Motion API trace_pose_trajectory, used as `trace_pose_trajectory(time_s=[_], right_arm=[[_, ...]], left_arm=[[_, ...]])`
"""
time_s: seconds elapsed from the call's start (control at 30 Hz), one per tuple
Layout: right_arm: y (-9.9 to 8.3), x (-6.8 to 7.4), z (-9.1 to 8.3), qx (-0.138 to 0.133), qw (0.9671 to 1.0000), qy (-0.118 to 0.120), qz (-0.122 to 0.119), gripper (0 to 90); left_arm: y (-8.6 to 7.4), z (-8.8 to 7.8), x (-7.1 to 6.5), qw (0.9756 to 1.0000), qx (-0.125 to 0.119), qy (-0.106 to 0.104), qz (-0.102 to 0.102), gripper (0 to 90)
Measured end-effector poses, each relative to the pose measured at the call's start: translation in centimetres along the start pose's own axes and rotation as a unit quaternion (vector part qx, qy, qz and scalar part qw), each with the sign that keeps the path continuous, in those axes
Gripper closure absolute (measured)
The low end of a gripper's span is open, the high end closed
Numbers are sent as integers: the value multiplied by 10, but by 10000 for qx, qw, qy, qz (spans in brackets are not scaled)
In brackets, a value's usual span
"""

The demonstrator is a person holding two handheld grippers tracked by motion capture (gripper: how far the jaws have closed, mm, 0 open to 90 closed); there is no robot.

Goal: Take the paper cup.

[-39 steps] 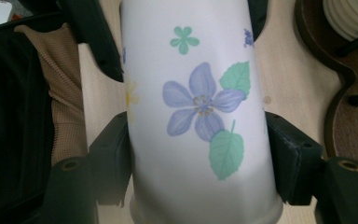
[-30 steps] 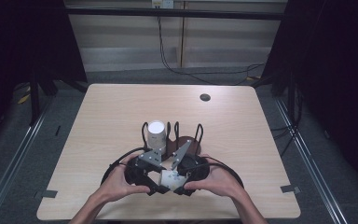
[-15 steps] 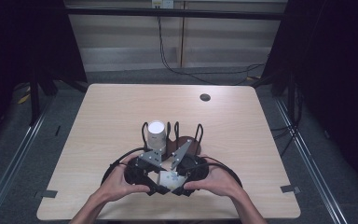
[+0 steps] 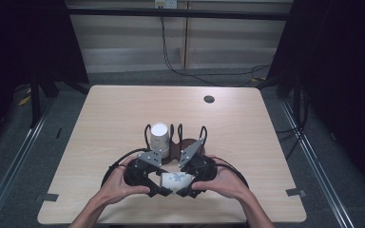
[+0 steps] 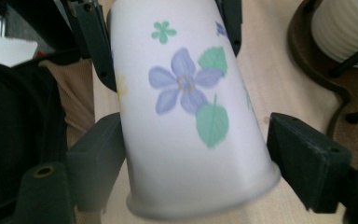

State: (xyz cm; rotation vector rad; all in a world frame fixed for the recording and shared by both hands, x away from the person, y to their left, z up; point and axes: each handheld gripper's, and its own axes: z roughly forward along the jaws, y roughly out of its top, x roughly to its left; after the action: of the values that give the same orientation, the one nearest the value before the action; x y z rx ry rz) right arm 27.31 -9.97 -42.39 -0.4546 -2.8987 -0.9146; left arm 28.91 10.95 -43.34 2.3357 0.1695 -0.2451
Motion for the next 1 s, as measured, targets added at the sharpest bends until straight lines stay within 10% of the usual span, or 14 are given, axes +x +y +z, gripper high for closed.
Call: trace_pose_trajectory(time_s=[0.57, 1.0], right_arm=[[-12, -8, -16, -750, 9965, -123, 346, 135], [-23, -11, -29, -1456, 9867, -89, 712, 139]], left_arm=[[-8, -12, 4, 9975, -628, 154, -288, 372], [-11, -16, 6, 9937, -1007, 355, -354, 370]])
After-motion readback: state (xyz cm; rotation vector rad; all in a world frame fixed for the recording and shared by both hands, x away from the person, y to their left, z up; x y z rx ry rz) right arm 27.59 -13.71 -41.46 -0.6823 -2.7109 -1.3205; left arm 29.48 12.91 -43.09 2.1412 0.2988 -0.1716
